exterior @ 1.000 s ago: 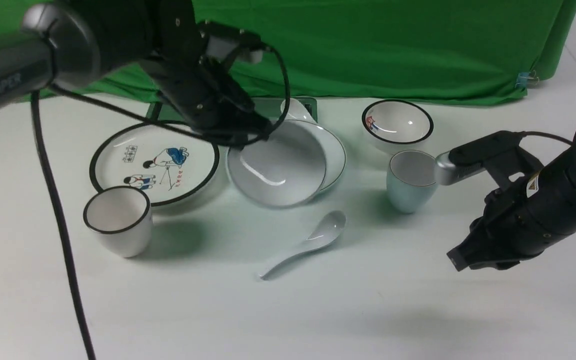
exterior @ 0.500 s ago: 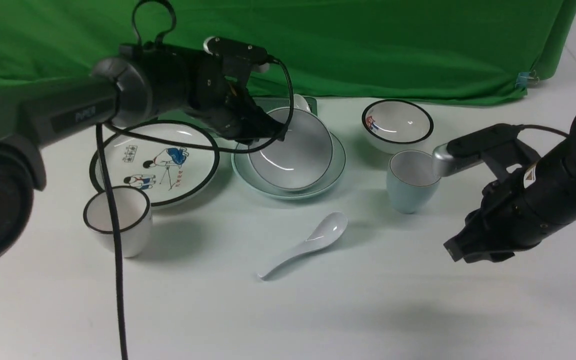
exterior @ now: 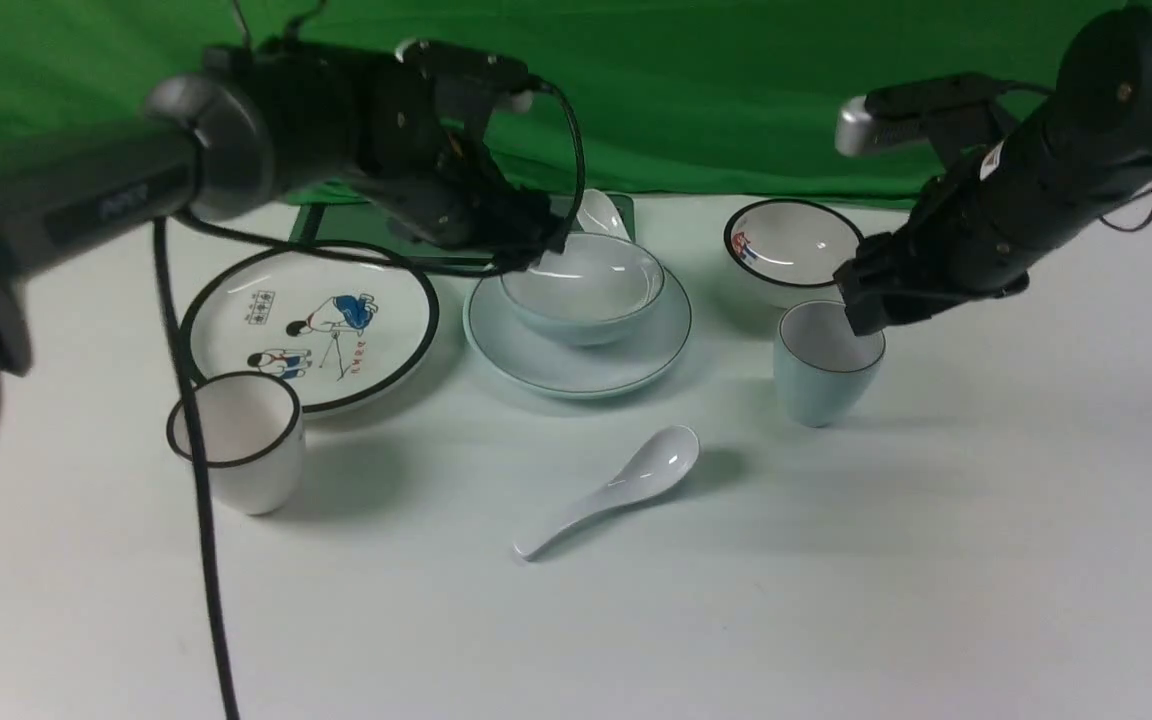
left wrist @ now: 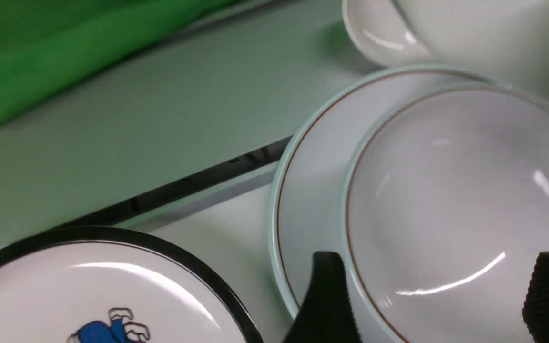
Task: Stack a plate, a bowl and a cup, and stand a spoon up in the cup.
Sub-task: Use the left arm to put the blue rice bowl into the blue large plate in the middle, then use the right arm to grab a blue teacup, then use the right arm to put the blue teacup into the blue rice bowl in the middle
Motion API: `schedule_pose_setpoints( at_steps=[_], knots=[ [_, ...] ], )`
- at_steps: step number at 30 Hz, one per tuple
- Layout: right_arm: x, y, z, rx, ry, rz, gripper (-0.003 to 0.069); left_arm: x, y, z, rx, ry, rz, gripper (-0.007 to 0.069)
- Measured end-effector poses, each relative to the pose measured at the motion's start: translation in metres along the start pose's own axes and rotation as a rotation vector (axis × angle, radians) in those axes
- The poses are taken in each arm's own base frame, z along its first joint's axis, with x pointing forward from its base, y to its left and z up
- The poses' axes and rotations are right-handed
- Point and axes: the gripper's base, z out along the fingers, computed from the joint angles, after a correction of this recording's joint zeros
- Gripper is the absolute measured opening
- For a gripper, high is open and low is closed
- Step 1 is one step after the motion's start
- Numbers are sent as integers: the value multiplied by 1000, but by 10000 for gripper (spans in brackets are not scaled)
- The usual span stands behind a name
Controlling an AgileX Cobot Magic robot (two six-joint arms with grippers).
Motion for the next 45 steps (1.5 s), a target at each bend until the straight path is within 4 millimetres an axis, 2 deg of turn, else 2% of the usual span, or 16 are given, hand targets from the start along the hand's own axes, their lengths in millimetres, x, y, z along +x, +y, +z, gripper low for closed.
schedule_pose_setpoints(
  at_steps=[1, 2, 6, 8, 12, 16, 18, 21, 22, 23, 24, 26, 30, 32, 37, 45],
  knots=[
    [-1, 0, 1, 0, 2, 0, 447, 0, 0, 0, 0, 0, 0, 475],
    [-6, -2, 13, -1, 9, 6, 445, -10, -1, -26, 2, -29, -3, 474],
    [-9, -4, 37, -8, 59, 12, 404, -24, -4, -75, 6, -68, 2, 441],
    [-6, -5, 48, -7, 97, 7, 341, -24, -6, -104, 7, -90, 5, 402],
    [-2, -9, 56, 25, 158, -29, 109, 0, -9, -154, 5, -115, 6, 297],
    [-9, -6, 43, 17, 182, -55, 85, 26, -11, -180, 2, -140, -6, 225],
    [-28, 9, 19, -4, 147, -116, 87, 55, -13, -196, 1, -132, -20, 166],
    [-46, 28, 1, -18, 81, -171, 87, 77, -14, -197, 2, -92, -25, 137],
    [-63, 49, -12, -30, 7, -221, 87, 96, -14, -190, 3, -37, -29, 123],
    [-63, 49, -10, -30, 7, -222, 87, 98, -14, -189, 3, -30, -29, 122],
    [-78, 68, -18, -48, -72, -255, 87, 113, -15, -180, 6, 23, -35, 114],
    [-90, 82, -17, -62, -122, -273, 87, 128, -15, -171, 15, 78, -50, 111],
    [-107, 96, 0, -76, -179, -267, 87, 142, -18, -161, 44, 132, -92, 110],
    [-112, 97, 24, -77, -182, -242, 87, 144, -20, -160, 67, 141, -110, 111],
    [-108, 97, 56, -71, -132, -218, 87, 144, -22, -160, 91, 135, -116, 115],
    [-98, 96, 80, -66, -87, -232, 87, 141, -23, -160, 103, 109, -125, 120]
  ],
)
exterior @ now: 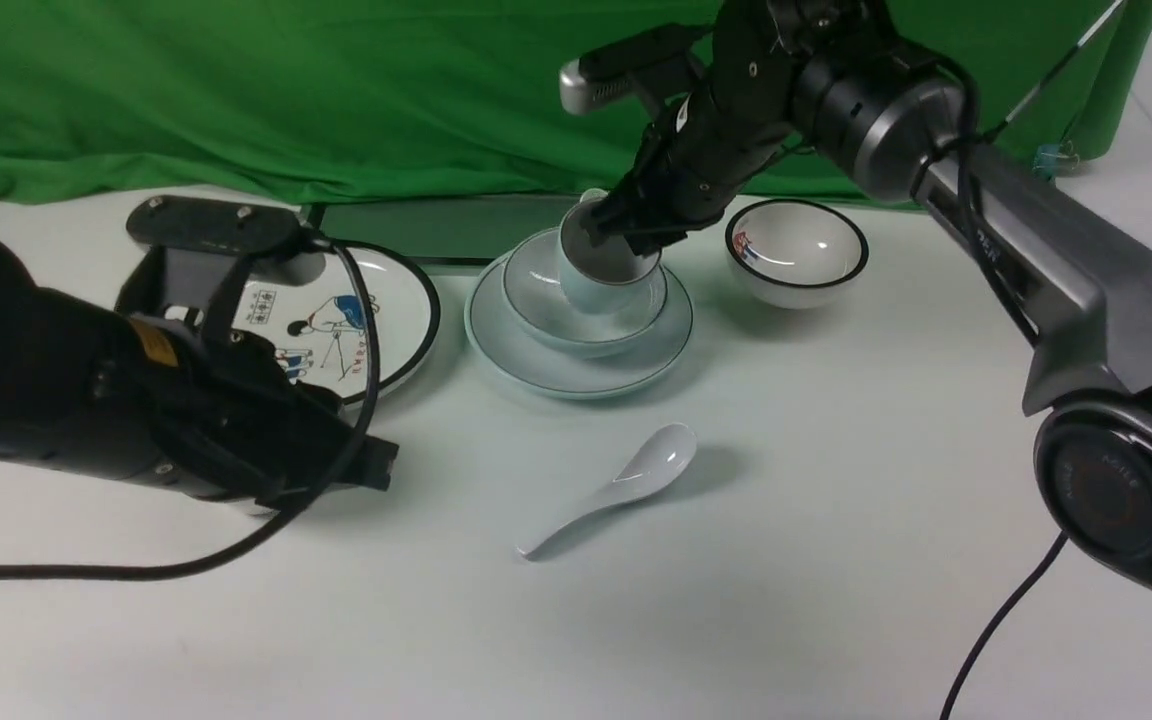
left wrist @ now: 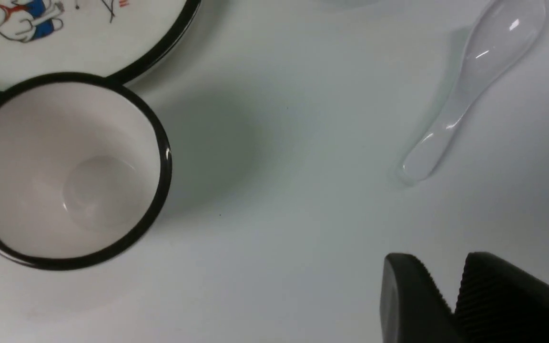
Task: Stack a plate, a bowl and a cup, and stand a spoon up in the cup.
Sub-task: Use the right arm to put the blue teacup into the blue rice bowl in the middle
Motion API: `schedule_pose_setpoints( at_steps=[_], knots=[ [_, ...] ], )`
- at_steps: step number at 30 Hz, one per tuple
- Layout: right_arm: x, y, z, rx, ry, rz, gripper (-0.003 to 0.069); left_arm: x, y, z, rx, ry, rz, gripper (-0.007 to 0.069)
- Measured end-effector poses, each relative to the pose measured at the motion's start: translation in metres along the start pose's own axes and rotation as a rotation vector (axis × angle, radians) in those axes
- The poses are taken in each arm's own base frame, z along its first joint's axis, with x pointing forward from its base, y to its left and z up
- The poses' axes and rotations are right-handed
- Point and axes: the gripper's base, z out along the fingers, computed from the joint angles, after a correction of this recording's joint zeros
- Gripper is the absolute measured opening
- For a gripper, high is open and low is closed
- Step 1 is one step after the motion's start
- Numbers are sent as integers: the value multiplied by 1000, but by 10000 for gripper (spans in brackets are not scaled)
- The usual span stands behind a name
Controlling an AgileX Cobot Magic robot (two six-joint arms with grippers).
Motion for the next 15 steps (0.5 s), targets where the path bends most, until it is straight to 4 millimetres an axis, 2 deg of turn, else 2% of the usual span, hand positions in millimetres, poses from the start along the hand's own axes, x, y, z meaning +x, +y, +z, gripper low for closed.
schedule_pose_setpoints(
  at_steps=[4, 12, 15],
  knots=[
    [6, 1, 9, -4, 20, -11, 87, -1, 0, 0, 2, -7, -5, 121],
    [6, 1, 12, -4, -1, -12, 89, 0, 0, 0, 6, -8, -11, 130],
    [6, 1, 12, -4, -3, -10, 114, 0, -1, 0, 8, -9, -14, 132]
  ],
)
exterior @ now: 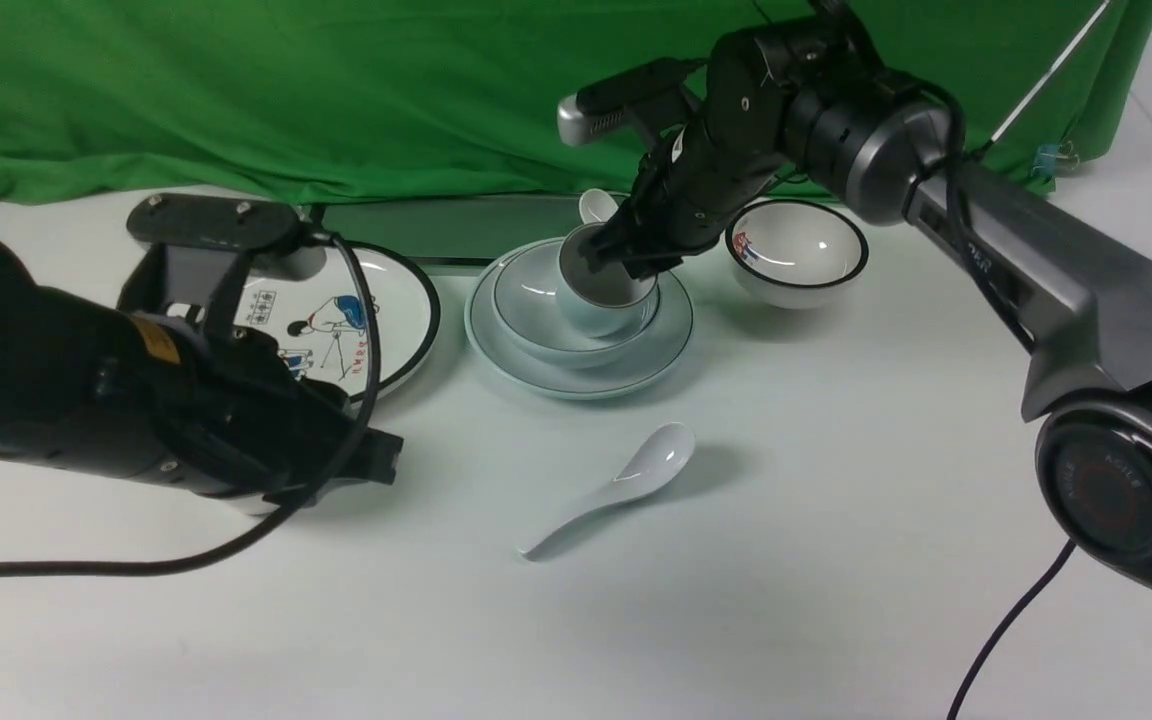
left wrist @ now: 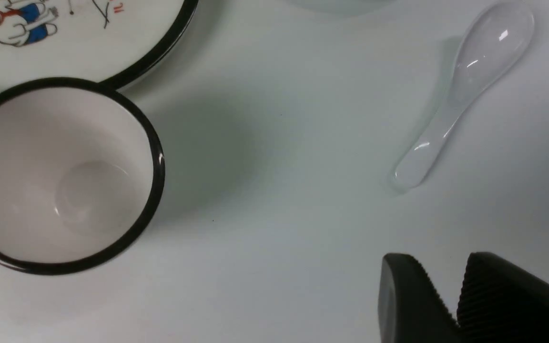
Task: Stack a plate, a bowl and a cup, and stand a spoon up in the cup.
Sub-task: Use the right arm to put the blue teacup into the blue rice bowl in the middle, then use the right arm to grab a blue soup spoon
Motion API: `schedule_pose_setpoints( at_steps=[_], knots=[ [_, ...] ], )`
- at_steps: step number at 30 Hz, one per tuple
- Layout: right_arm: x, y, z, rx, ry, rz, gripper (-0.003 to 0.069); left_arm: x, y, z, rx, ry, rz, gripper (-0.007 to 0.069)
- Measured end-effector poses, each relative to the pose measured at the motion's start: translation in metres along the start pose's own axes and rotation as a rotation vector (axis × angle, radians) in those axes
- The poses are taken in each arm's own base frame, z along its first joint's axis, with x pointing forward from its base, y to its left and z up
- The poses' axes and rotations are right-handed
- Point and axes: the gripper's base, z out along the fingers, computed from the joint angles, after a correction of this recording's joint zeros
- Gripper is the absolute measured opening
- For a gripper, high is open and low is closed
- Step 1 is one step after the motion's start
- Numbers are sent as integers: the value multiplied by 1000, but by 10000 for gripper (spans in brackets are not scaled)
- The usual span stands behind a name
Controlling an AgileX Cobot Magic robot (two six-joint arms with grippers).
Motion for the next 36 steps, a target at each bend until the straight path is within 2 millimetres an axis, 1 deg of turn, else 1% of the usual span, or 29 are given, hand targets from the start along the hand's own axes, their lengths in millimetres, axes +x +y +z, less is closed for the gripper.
schedule_pose_setpoints(
  at_steps=[3, 7, 9, 11, 12, 14, 15, 17, 18, 19, 21, 22, 23, 25, 26, 28, 29, 30, 32, 34, 35, 36],
  knots=[
    [0, 0, 1, -2, -2, 2, 212, 0, 0, 0, 2, 1, -2, 133],
    [0, 1, 1, -13, -7, 10, 314, 1, 0, 0, 3, 7, 0, 137],
    [0, 2, 1, -23, -6, 14, 334, 2, 0, 0, 4, 14, 1, 137],
    [0, 4, -6, -45, 10, 3, 342, 3, -1, 0, 7, 30, 11, 139],
    [0, 6, -13, -59, 19, -15, 345, 4, -1, -1, 9, 37, 28, 139],
    [-4, 7, -32, -72, 14, -56, 349, 5, -1, -3, 11, 45, 46, 140],
    [-8, 8, -46, -76, 3, -83, 354, 5, -2, -5, 11, 47, 57, 141],
    [-12, 9, -69, -81, -13, -120, 367, 6, -2, -9, 13, 43, 64, 141],
    [-14, 10, -95, -81, -31, -164, 394, 6, -4, -17, 14, 28, 72, 142],
    [-14, 11, -109, -84, -36, -191, 415, 6, -5, -22, 14, 14, 78, 143],
    [-8, 14, -124, -92, -22, -248, 456, 7, -6, -35, 11, -22, 103, 147],
    [-4, 17, -128, -99, -9, -278, 472, 7, -7, -39, 10, -33, 113, 147],
    [4, 21, -123, -119, 33, -321, 491, 7, -8, -47, 8, -58, 129, 148],
    [20, 30, -109, -158, 101, -389, 503, 8, -9, -60, 2, -102, 148, 148],
    [28, 35, -99, -177, 132, -424, 505, 9, -10, -65, -1, -119, 154, 148],
    [44, 52, -77, -219, 182, -518, 509, 9, -11, -75, -3, -162, 162, 148],
    [56, 62, -63, -240, 203, -588, 510, 9, -12, -78, -5, -183, 166, 150],
    [60, 70, -57, -246, 209, -626, 510, 9, -12, -79, -5, -190, 167, 150],
    [73, 91, -41, -247, 215, -759, 512, 9, -12, -81, -6, -199, 168, 150],
    [75, 100, -36, -231, 204, -812, 512, 9, -12, -81, -6, -198, 168, 150],
    [78, 109, -30, -217, 195, -854, 512, 9, -12, -81, -6, -196, 168, 150],
    [79, 112, -26, -211, 186, -861, 512, 9, -12, -81, -6, -196, 168, 150]
  ],
)
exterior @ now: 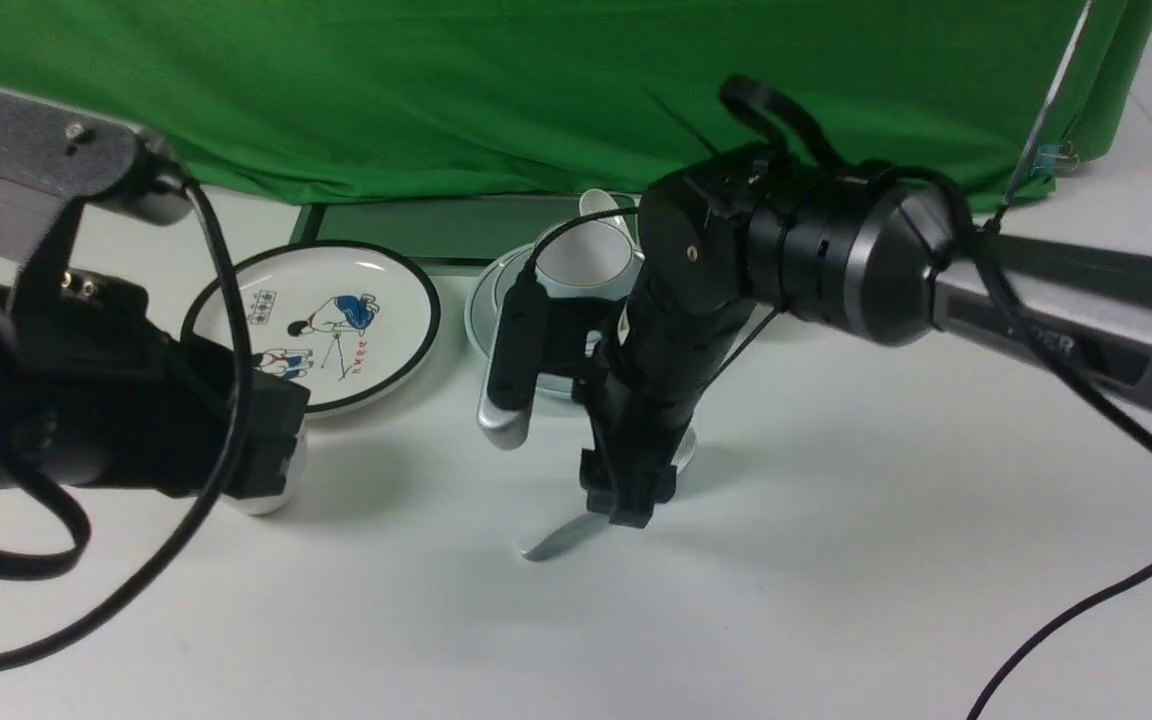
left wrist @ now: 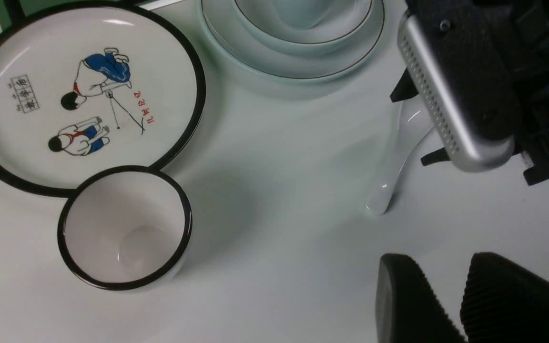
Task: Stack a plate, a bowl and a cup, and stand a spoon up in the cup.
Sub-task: Use the right arm to grab a blue soup spoon, then use the right arm to put the blue soup spoon into the blue teacup in the middle
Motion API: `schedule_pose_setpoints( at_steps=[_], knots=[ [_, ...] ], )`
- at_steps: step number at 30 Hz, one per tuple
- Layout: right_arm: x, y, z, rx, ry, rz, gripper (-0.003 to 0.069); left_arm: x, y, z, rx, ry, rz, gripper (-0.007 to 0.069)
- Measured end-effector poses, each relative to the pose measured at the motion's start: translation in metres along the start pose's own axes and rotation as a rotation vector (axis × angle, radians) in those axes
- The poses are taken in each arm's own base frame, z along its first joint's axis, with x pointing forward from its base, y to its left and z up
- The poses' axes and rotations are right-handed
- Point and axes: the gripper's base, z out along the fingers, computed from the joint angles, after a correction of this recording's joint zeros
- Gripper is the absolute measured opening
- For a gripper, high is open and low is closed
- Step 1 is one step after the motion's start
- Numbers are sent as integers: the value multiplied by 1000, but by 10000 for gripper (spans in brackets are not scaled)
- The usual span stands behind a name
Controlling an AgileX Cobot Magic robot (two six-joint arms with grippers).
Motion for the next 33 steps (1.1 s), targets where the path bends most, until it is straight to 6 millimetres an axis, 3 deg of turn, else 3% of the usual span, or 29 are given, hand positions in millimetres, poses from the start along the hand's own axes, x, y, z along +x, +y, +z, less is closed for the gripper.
schedule_pose_setpoints(
  at_steps=[7, 9, 12, 15, 18, 21, 26, 29, 33],
  knots=[
    [1, 3, 24, -15, 24, -2, 502, 0, 0, 0, 0, 0, 0, 153],
    [2, 4, 27, -22, 29, 2, 431, 0, 0, 0, 0, 0, 0, 154],
    [0, 5, 28, -33, 11, 74, 242, 0, 0, 0, 0, 0, 1, 158],
    [-1, 4, 28, -31, -5, 130, 103, 0, 0, 0, 0, 0, 1, 158],
    [-3, 5, 27, -40, -32, 183, 76, 0, 0, 0, 0, 0, 1, 160],
    [-7, 5, 19, -48, -71, 217, 76, 0, 0, 0, 0, 0, 1, 162],
    [-23, 0, -35, 22, -257, 283, 76, 0, 0, 0, -1, -4, 1, 163],
    [-33, -15, -59, 174, -427, 324, 76, -1, 0, 0, -3, -13, 1, 163],
    [-39, -37, -68, 337, -634, 452, 76, -2, 1, 0, -7, -27, 1, 165]
  ],
)
